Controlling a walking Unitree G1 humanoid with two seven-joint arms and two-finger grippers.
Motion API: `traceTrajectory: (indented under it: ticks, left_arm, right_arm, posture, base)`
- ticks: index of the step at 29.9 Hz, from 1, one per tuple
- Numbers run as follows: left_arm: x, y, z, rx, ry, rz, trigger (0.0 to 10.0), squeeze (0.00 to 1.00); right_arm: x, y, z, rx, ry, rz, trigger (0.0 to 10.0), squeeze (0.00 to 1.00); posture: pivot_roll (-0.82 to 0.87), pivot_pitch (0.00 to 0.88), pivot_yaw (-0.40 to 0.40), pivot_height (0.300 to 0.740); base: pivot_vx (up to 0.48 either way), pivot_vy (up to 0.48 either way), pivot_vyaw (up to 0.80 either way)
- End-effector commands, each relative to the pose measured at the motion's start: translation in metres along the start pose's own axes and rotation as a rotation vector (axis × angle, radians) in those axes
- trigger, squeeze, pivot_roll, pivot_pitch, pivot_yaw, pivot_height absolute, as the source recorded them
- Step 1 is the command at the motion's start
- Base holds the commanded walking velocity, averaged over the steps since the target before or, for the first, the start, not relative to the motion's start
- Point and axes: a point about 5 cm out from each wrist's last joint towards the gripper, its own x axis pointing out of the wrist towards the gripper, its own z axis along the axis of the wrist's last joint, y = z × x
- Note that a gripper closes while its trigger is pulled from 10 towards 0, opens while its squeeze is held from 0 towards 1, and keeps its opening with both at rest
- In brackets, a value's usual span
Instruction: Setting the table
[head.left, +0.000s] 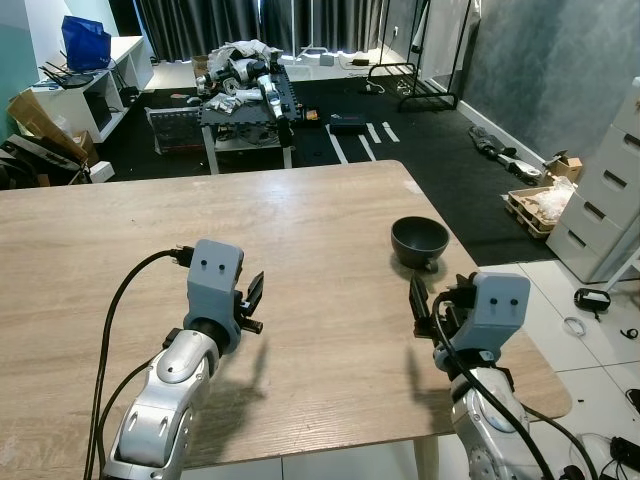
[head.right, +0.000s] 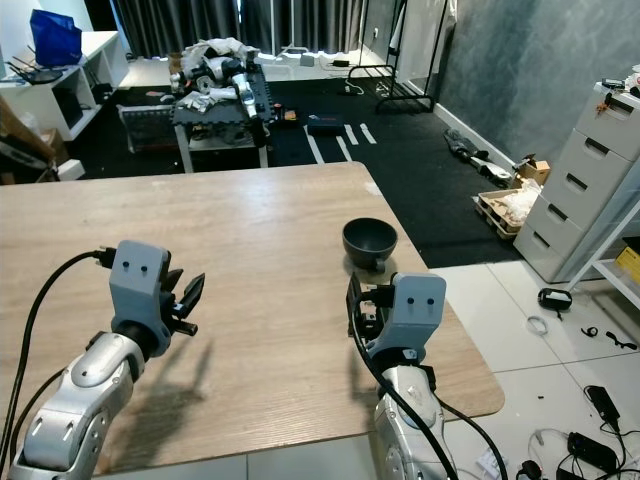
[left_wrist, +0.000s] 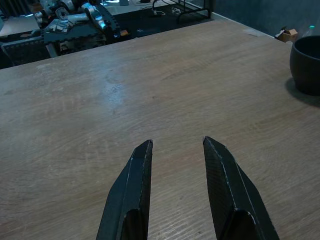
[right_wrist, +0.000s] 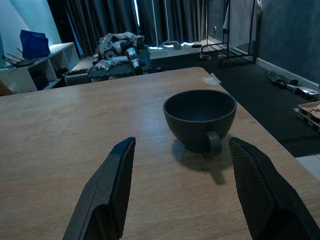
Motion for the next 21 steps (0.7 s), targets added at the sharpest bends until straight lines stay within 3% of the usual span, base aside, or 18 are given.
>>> traceTrajectory:
  ticks: [1, 19, 21]
  left_arm:
    - [0.0005, 0.0015, -0.0032, 0.003, 0.011, 0.004, 10.0, 0.0]
    - [0.0007, 0.0014, -0.0027, 0.005, 0.009, 0.002, 10.0, 0.0]
    - [0.0004, 0.0014, -0.0027, 0.004, 0.01, 0.004, 10.0, 0.0]
  right_arm:
    - [-0.0015, 0.0024, -0.006, 0.007, 0.031, 0.005, 10.0, 0.0]
    - [-0.0025, 0.0032, -0.0062, 0.001, 0.033, 0.013, 10.0, 0.0]
    - [-0.0024, 0.0034, -0.007, -0.019, 0.041, 0.021, 10.0, 0.0]
  posture:
    - [0.09, 0.04, 0.099, 0.74]
    - [0.09, 0.048, 0.102, 0.74]
    - [0.1, 0.051, 0.1, 0.74]
  base:
    - [0.0, 0.0, 0.0]
    - [0.0, 0.0, 0.0]
    - [0.0, 0.0, 0.8]
